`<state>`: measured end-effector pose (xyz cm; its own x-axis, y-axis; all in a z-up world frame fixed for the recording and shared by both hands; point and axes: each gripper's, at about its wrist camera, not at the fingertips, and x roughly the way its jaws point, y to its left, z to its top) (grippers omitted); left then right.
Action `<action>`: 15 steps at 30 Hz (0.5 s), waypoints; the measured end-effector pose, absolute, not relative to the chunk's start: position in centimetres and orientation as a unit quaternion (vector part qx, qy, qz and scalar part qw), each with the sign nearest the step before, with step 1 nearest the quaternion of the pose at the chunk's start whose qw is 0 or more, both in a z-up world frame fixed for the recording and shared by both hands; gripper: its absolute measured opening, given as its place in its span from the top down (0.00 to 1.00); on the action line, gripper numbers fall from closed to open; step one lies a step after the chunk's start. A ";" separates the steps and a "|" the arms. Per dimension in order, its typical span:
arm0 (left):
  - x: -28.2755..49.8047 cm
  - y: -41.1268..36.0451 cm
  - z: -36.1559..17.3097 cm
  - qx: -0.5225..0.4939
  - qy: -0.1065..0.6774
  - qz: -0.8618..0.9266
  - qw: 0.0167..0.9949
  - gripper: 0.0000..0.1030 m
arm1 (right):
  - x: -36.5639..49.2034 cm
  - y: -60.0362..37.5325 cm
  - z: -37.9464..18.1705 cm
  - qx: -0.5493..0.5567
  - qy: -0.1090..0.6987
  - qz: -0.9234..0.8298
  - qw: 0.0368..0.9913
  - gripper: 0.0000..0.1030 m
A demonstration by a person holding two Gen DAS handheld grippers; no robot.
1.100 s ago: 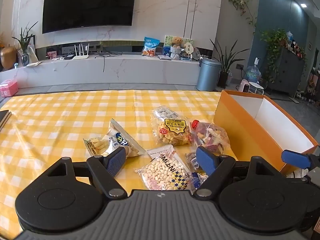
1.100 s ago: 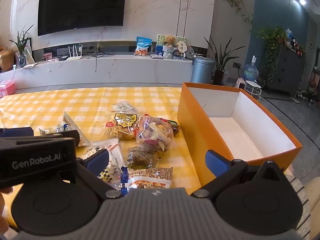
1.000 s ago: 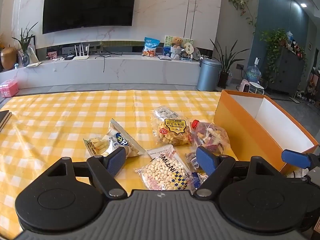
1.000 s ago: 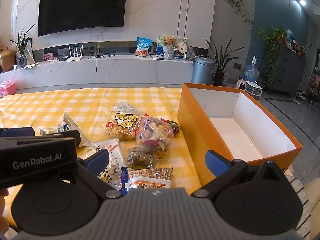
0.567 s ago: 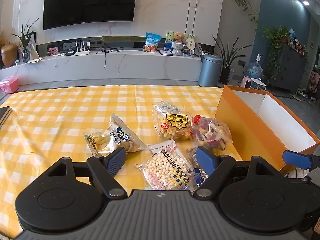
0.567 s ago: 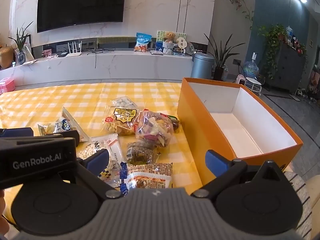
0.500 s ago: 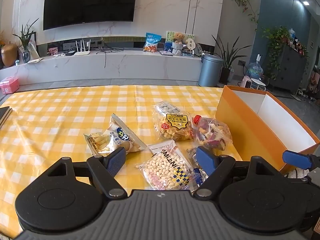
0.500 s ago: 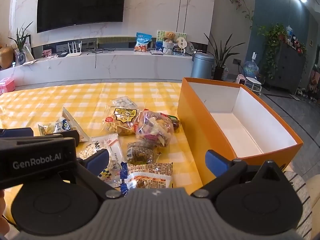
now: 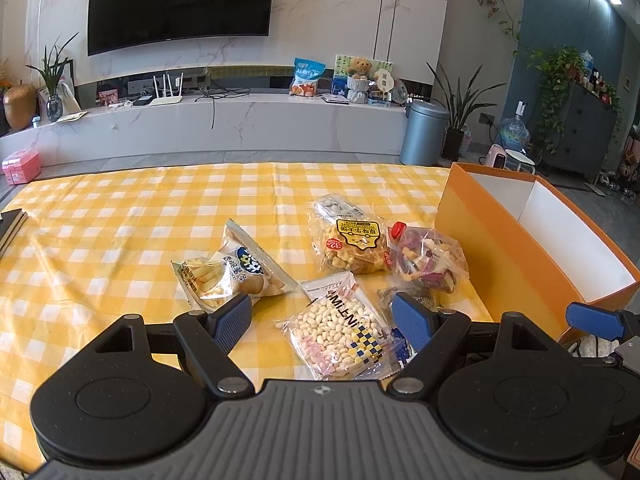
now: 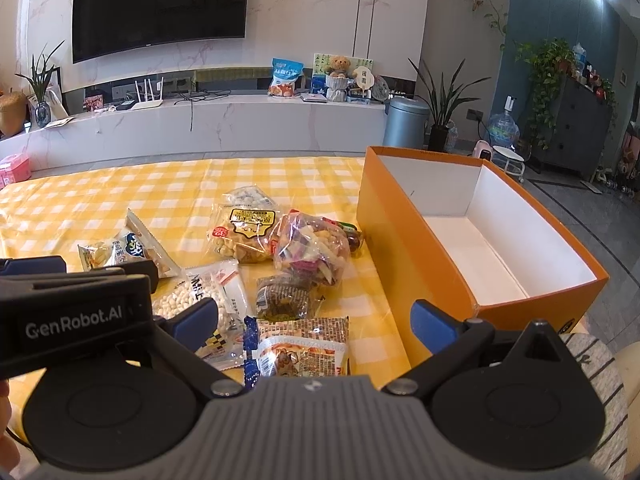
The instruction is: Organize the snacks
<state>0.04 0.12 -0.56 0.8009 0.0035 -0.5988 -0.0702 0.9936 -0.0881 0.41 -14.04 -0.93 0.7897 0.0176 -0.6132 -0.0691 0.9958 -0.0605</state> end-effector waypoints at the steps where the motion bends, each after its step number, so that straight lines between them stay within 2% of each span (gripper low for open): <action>1: 0.0 0.1 -0.6 -0.052 0.315 0.019 0.947 0.09 | 0.4 -14.0 -1.0 -0.040 0.324 0.023 0.945 0.03; 15: 0.1 0.2 -0.7 -0.053 0.316 0.019 0.947 0.09 | 0.5 -13.9 -1.1 -0.038 0.326 0.025 0.944 0.03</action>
<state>0.14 0.16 -0.66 0.7993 0.0027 -0.6009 -0.0703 0.9935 -0.0891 0.46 -13.89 -1.14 0.7858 0.0217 -0.6182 -0.0715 0.9959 -0.0559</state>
